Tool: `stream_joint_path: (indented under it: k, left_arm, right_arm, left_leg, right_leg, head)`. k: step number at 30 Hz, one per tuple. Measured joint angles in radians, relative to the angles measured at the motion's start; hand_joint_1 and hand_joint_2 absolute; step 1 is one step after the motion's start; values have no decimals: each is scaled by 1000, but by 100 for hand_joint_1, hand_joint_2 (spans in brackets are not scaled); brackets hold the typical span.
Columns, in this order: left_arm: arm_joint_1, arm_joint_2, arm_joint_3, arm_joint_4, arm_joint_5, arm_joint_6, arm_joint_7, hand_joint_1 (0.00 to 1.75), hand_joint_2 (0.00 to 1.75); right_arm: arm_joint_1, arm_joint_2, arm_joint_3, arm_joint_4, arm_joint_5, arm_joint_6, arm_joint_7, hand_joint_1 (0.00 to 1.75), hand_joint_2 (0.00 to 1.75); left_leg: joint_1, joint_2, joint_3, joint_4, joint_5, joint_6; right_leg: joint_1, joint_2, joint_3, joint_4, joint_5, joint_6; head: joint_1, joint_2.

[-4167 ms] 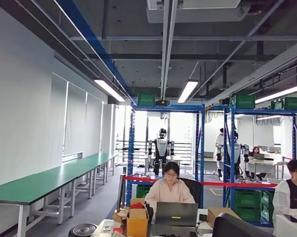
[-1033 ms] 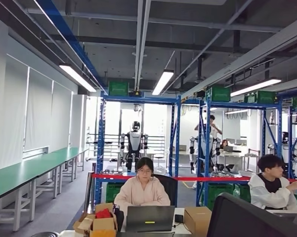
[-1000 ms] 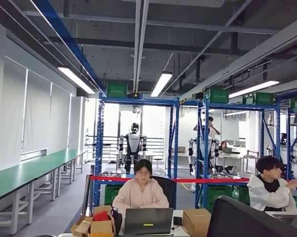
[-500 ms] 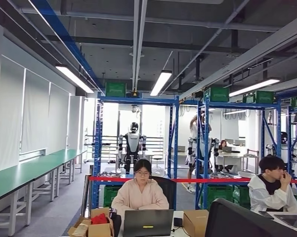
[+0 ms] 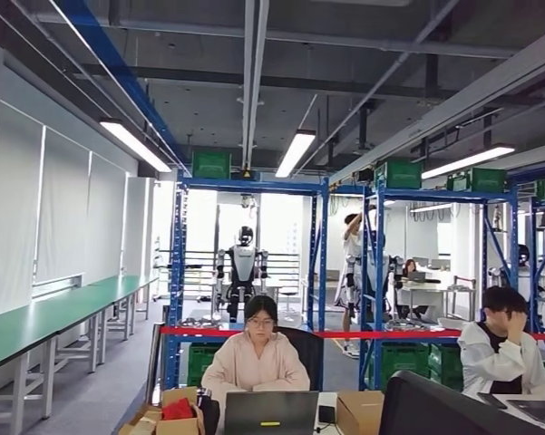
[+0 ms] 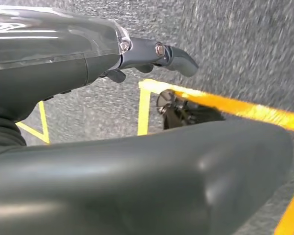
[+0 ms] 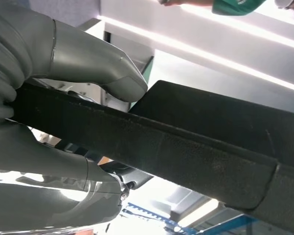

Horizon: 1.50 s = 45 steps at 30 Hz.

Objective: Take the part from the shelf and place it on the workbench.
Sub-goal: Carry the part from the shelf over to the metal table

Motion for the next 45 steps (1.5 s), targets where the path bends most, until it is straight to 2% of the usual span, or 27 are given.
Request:
stream_joint_path:
  k: [2,3,6,7,9,11,12,15,16,18,20,22,23,24,25,26,28,29,31,33,35,38,39,40,41,43,45]
  left_arm:
    - [-1,0,0,0,1,-2,-5,0,175]
    - [-3,0,0,0,1,-2,-7,0,175]
    - [-3,0,0,0,1,-2,-9,0,175]
    - [-1,0,0,0,1,-2,-9,0,175]
    - [1,0,0,0,1,-2,-9,0,175]
    - [1,0,0,0,1,-2,-9,0,175]
    - [2,0,0,0,1,-2,-9,0,175]
    - [1,1,0,0,2,-2,-12,0,175]
    - [1,2,0,0,3,-2,-12,0,175]
    - [2,2,0,0,2,0,-13,0,175]
    - [1,1,1,0,2,1,-14,0,175]
    - [0,1,1,0,2,1,-15,0,175]
    - [0,1,1,0,2,1,-15,0,175]
    - [1,1,1,0,2,1,-15,0,175]
    - [1,1,1,0,2,1,-15,0,175]
    - [2,1,1,0,1,1,-15,0,175]
    - [2,0,1,0,0,1,-15,0,175]
    - [1,0,1,0,0,1,-15,0,175]
    - [0,-1,1,0,-1,0,-15,0,175]
    - [0,-2,1,0,-1,-1,-15,0,175]
    - [-2,-2,1,0,-4,0,-11,0,175]
    - [1,-2,1,0,-13,10,13,0,175]
    - [5,-2,1,0,-15,15,22,0,175]
    - [8,-2,1,0,-15,20,29,0,175]
    - [11,-2,1,0,-16,23,34,0,175]
    - [12,-1,1,0,-15,27,37,0,175]
    - [11,-1,1,0,-15,28,36,0,175]
  right_arm:
    - [0,0,0,-1,-1,0,-2,175,175]
    - [-2,0,0,-2,-2,0,-3,175,175]
    - [-6,1,1,-2,-2,1,-4,175,175]
    - [-6,1,1,-2,-3,2,-4,175,175]
    - [-5,1,1,-1,-4,3,-4,175,175]
    - [-5,1,1,-1,-4,3,-4,175,175]
    - [-5,1,1,-1,-4,3,-4,175,175]
    - [-8,2,1,0,-5,5,-5,175,175]
    - [-10,3,2,1,-2,4,-5,175,175]
    - [-11,7,4,1,9,0,0,175,175]
    - [-14,11,8,1,16,-6,3,175,175]
    - [-17,13,12,2,19,-9,4,175,175]
    - [-16,14,13,3,19,-10,5,175,175]
    - [-16,15,15,4,20,-10,5,175,175]
    - [-16,16,18,5,20,-12,5,175,175]
    - [-17,16,20,6,20,-14,5,175,175]
    - [-22,16,24,6,19,-19,5,175,175]
    - [-25,17,26,7,19,-21,6,175,175]
    - [-30,17,29,9,19,-25,7,175,175]
    - [-33,18,32,8,21,-28,10,175,175]
    - [-38,19,34,7,23,-33,13,175,175]
    - [-43,19,35,7,26,-41,15,175,175]
    - [-42,19,36,8,26,-41,16,175,175]
    - [-41,19,36,8,26,-42,17,175,175]
    - [-41,18,36,8,26,-42,17,175,175]
    - [-40,18,37,8,26,-43,17,175,175]
    - [-41,18,38,8,26,-45,16,175,175]
  left_leg:
    - [-1,2,1,7,-11,-8]
    - [-1,2,-10,35,-27,-11]
    - [-1,3,-114,221,-98,-16]
    - [-1,3,-146,271,-110,-17]
    - [-1,3,-175,311,-110,-18]
    - [-1,3,-176,311,-107,-19]
    - [-1,3,-171,290,-86,-18]
    - [-6,2,-93,79,37,-4]
    - [-8,1,-72,28,57,3]
    - [-5,1,-70,26,53,12]
    - [0,1,-64,22,50,21]
    - [0,1,-59,22,44,26]
    - [0,1,-56,22,40,28]
    - [-1,1,-51,22,36,28]
    - [-1,0,-44,22,31,28]
    - [-2,-1,-35,21,25,27]
    - [-4,-3,-18,19,13,22]
    - [-4,-3,-14,17,10,18]
    - [-4,-3,-11,9,8,8]
    - [-4,-1,-7,3,5,-3]
    - [-5,0,-24,43,-21,-10]
    - [-3,1,-126,227,-91,-18]
    - [-3,1,-155,269,-94,-20]
    - [-2,1,-167,275,-77,-21]
    - [-2,1,-159,240,-41,-22]
    - [-2,2,-113,116,43,-18]
    - [-4,3,-79,33,72,-9]
  right_leg:
    - [-5,0,11,-15,-1,-8]
    - [-8,-2,19,-23,-2,-12]
    - [-9,-5,37,-28,-12,-22]
    - [-9,-5,41,-28,-16,-23]
    - [-9,-5,47,-28,-21,-23]
    - [-9,-4,48,-28,-22,-23]
    - [-9,-3,53,-28,-25,-22]
    - [-6,1,92,-23,-61,-1]
    - [-5,2,100,-23,-70,6]
    - [-7,0,98,-18,-78,13]
    - [-9,-1,67,48,-113,23]
    - [-11,-2,-10,187,-164,30]
    - [-11,-2,-52,250,-178,32]
    - [-12,-2,-81,283,-172,32]
    - [-11,-2,-91,277,-145,31]
    - [-11,-2,-80,227,-100,27]
    - [-5,-2,-34,94,-14,13]
    - [-1,-2,-17,48,8,4]
    - [5,-2,-5,16,7,-10]
    - [3,-2,6,-7,3,-17]
    - [-3,-5,21,-28,4,-21]
    - [-5,-6,36,-33,-4,-28]
    - [-5,-6,42,-33,-9,-29]
    - [-5,-5,49,-33,-15,-28]
    - [-6,-3,59,-32,-22,-26]
    - [-5,-2,78,-30,-38,-19]
    - [-2,-1,85,-25,-51,-8]
  head:
    - [0,0]
    - [0,0]
    - [0,-1]
    - [0,-1]
    - [0,-1]
    - [0,-1]
    - [0,-1]
    - [0,-1]
    - [0,-1]
    - [0,-1]
    - [0,-1]
    - [0,-1]
    - [0,-1]
    - [0,-1]
    - [0,-1]
    - [0,-1]
    - [0,-1]
    - [0,-1]
    - [0,0]
    - [0,-1]
    - [0,-1]
    - [0,-1]
    - [0,-1]
    - [0,-1]
    - [0,-1]
    - [0,-1]
    - [-1,-1]
